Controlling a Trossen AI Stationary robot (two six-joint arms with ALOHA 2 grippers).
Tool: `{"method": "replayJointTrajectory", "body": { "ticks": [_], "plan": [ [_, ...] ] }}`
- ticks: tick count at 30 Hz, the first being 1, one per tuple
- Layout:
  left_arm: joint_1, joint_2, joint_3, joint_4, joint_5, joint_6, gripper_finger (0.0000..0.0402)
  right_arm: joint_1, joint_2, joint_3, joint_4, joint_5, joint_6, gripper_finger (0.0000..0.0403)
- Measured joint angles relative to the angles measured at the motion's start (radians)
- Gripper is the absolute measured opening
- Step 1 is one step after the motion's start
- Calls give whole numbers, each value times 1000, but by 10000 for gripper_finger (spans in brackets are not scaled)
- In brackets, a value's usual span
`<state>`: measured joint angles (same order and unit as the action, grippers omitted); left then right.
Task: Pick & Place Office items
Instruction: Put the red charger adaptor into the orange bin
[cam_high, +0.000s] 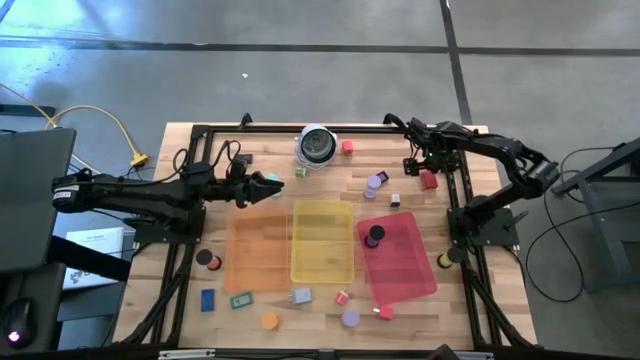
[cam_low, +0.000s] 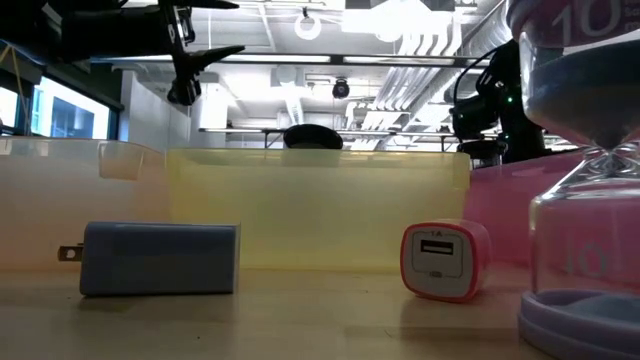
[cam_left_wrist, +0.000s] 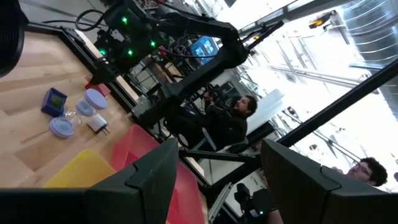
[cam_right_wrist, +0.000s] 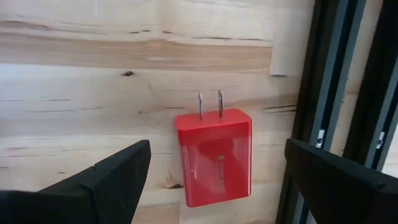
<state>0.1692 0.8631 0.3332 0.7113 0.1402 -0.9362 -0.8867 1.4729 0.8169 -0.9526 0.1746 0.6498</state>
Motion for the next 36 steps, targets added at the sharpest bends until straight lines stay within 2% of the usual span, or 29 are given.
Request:
{"method": "replayJointTrajectory", "body": {
  "ticks": [3, 7, 16, 22, 27, 31, 36],
  "plan": [
    [0, 0, 0, 0, 8, 0, 224, 0, 18, 0, 1, -25, 0, 362],
    [0, 0, 0, -1, 18, 0, 224, 0, 58, 0, 16, 6, 0, 362],
    [-1, 0, 0, -1, 48, 0, 224, 1, 147, 4, 38, -7, 2, 362],
    [-5, 0, 0, -2, 64, 0, 224, 3, 153, 4, 39, -4, 4, 362],
    [-5, 0, 0, -2, 69, 0, 224, -5, 153, 3, 65, -59, 8, 360],
    [-4, 0, 0, -1, 91, 1, 224, -5, 154, 2, 75, -70, 11, 336],
    [-4, 0, 0, -2, 95, 0, 224, -5, 155, 2, 84, -81, 11, 270]
  ]
}}
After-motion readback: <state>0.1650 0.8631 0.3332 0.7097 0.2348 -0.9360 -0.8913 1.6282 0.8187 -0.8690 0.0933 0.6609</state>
